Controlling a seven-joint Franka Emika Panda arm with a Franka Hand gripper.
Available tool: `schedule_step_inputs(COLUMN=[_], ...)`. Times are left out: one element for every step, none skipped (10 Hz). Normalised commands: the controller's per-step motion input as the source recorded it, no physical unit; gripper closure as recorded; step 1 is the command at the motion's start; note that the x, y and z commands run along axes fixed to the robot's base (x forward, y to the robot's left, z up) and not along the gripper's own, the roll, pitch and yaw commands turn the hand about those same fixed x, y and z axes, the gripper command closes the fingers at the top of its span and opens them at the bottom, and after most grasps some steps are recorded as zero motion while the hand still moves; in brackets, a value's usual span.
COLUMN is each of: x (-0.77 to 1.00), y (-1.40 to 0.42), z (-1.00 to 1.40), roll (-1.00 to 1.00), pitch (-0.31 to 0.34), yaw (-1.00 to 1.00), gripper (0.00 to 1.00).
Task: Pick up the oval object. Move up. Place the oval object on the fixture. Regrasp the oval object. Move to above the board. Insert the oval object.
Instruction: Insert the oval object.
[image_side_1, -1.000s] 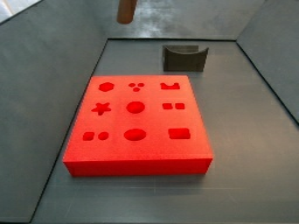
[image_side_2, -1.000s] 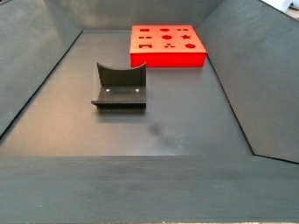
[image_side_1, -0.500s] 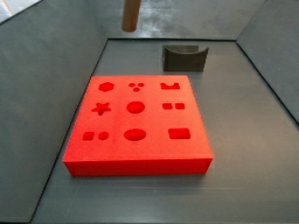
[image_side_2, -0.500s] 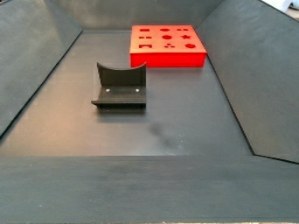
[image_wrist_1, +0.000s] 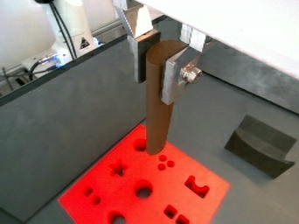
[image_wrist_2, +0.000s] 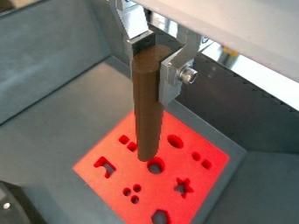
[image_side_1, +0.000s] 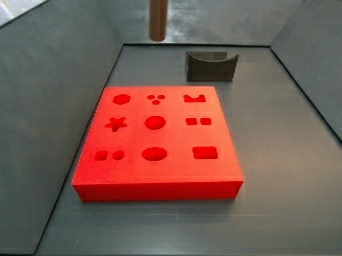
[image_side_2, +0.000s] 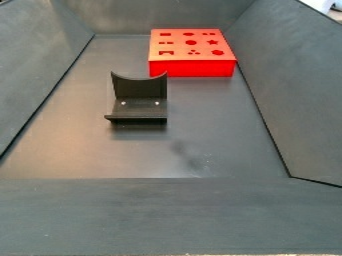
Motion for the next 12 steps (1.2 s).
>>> schedule_step_inputs(x=[-0.28,-0.17,-0.06,0.00,0.00,0.00,0.00,0.00,0.00,0.00,0.05,-0.08], y=[0.00,0.00,0.00,0.00,0.00,0.00,-0.03,-0.03,-0.03,-0.11,0.00,-0.40], z=[-0.09,-0.20,-0.30,-0.38,-0.48,-0.52,-0.43,-0.43,-0.43,-0.19,0.00,-0.06], roll=[0.12,0.08,0.03,0.00,0.00,-0.01,-0.05,-0.06,-0.06,-0.04,0.00,-0.06], pitch=[0.017,0.004,0.000,0.000,-0.009,-0.079,-0.147,-0.154,-0.154,-0.041,0.000,-0.069], yaw=[-0.87,-0.97,-1.00,-1.00,-1.00,-1.00,-1.00,-1.00,-1.00,-1.00,0.00,-0.68], gripper=[1.00,1.00,1.00,1.00,1.00,1.00,1.00,1.00,1.00,1.00,1.00,1.00])
